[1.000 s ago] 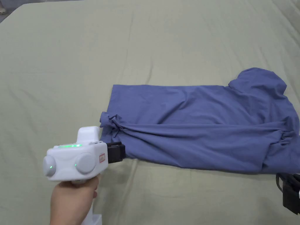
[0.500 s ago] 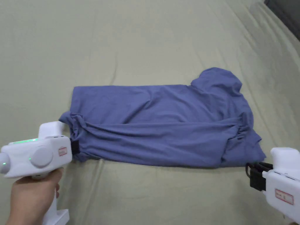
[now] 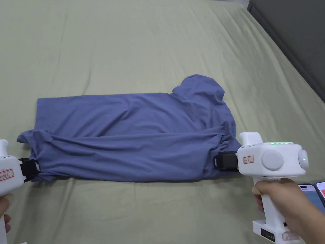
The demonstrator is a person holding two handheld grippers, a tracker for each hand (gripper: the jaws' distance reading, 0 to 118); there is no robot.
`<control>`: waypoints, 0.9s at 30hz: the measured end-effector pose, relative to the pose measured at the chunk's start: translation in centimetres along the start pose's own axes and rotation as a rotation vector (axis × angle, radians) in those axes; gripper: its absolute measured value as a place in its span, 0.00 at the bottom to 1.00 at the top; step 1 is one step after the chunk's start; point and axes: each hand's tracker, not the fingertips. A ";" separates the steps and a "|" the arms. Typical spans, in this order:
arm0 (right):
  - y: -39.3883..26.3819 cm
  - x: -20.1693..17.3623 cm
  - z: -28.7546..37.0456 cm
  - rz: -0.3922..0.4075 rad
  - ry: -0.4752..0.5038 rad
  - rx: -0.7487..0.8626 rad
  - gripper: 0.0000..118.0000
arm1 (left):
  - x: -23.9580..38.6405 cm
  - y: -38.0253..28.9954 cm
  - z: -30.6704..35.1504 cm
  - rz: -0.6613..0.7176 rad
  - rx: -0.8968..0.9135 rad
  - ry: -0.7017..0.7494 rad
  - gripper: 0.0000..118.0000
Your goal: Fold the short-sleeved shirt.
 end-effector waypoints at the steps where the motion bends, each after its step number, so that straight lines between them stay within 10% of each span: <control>1: -0.4 -0.2 0.1 -0.009 -0.011 0.014 0.51 | 0.0 0.0 -0.1 -0.002 -0.003 0.003 0.04; 4: -0.2 -0.3 1.3 -0.044 0.058 0.043 0.15 | -0.3 0.0 -0.3 -0.004 -0.010 0.002 0.04; 12: -1.0 -1.2 7.8 0.070 0.060 0.098 0.12 | -1.9 0.9 3.4 0.021 -0.015 -0.086 0.04; 27: -11.1 -1.6 10.7 0.041 0.048 -0.090 0.12 | -5.6 -7.1 8.0 0.025 -0.162 -0.091 0.04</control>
